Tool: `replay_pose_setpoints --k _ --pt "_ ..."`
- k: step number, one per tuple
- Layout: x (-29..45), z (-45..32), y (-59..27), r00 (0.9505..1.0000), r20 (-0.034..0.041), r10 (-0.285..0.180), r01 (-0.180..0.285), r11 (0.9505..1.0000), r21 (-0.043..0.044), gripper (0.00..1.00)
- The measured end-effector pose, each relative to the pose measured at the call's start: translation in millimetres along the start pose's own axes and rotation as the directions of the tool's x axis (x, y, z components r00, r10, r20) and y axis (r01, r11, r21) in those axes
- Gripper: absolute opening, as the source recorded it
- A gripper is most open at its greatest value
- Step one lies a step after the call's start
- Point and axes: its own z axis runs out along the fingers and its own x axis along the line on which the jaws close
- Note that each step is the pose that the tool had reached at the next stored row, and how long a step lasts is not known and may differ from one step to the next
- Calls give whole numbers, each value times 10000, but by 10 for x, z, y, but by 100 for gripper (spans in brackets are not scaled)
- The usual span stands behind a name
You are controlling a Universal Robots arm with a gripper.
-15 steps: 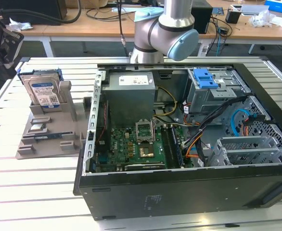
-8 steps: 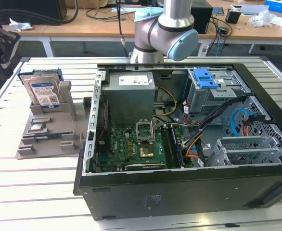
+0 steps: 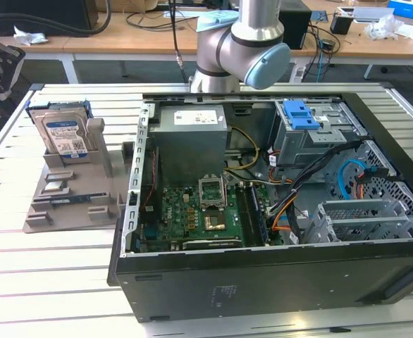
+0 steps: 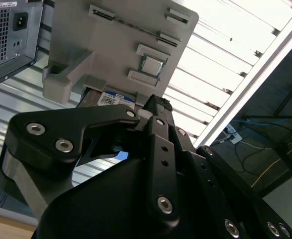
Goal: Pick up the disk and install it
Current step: 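Reach for the disk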
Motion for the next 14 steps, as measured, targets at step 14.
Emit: replay_pose_setpoints --k 14 --pt "149 -3 18 10000 -1 0 0 10000 0 11"
